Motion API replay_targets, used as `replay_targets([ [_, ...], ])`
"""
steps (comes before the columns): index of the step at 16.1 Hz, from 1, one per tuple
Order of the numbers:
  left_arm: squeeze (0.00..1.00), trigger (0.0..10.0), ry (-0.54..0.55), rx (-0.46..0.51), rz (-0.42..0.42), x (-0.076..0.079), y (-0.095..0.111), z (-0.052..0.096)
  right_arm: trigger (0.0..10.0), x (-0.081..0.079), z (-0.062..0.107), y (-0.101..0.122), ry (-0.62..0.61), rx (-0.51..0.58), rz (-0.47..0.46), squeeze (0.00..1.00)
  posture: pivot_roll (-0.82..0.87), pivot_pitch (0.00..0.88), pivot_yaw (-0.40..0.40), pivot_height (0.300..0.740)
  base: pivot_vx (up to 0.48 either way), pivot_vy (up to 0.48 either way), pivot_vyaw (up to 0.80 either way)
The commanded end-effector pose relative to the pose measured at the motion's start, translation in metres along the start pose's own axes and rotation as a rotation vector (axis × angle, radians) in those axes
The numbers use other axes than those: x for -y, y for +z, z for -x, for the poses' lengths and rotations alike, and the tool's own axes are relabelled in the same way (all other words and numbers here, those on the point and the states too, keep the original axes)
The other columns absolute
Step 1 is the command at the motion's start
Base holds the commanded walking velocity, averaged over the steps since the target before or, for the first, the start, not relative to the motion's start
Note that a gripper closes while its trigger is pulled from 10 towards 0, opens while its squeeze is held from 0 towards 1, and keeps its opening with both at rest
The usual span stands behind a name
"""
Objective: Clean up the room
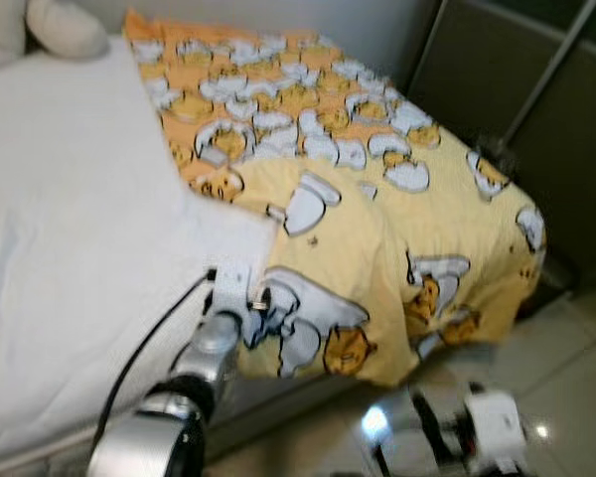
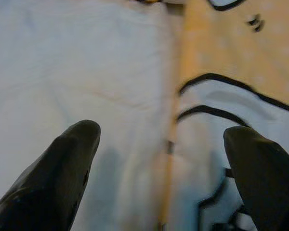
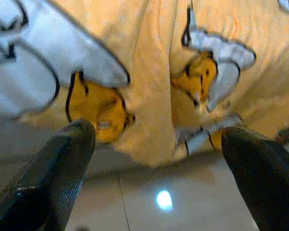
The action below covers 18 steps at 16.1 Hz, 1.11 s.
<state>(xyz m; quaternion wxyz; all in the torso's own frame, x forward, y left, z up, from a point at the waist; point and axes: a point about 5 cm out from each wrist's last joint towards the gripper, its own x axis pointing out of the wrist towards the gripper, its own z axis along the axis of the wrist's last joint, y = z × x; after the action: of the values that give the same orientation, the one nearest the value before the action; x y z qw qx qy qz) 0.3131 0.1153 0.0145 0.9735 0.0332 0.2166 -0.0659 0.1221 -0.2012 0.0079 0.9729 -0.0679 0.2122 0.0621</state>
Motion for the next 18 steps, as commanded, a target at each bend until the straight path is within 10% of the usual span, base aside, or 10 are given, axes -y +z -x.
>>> replay_targets([
  [1, 0.00, 10.0, -0.060, 0.013, 0.006, 0.022, 0.002, 0.000, 10.0, 0.008, 0.007, 0.006, -0.010, 0.002, 0.012, 0.00, -0.30, 0.095, -0.160, 0.740, 0.000, 0.000, 0.00],
  [5, 0.00, 10.0, -0.132, 0.065, -0.033, 0.046, 0.003, 0.003, 10.0, 0.002, 0.031, 0.004, 0.020, -0.051, 0.023, 0.00, -0.32, 0.144, -0.184, 0.740, 0.000, 0.000, 0.00],
  [10, 0.00, 10.0, 0.187, 0.209, -0.109, 0.000, 0.010, 0.008, 10.0, -0.004, 0.046, 0.004, 0.051, -0.085, 0.020, 0.00, -0.32, 0.184, -0.188, 0.740, 0.000, 0.000, 0.00],
  [18, 0.00, 10.0, 0.035, 0.254, -0.167, 0.007, -0.016, 0.026, 10.0, -0.040, 0.026, -0.011, 0.110, -0.110, -0.061, 0.00, -0.18, 0.252, -0.089, 0.740, 0.000, 0.000, 0.00],
])
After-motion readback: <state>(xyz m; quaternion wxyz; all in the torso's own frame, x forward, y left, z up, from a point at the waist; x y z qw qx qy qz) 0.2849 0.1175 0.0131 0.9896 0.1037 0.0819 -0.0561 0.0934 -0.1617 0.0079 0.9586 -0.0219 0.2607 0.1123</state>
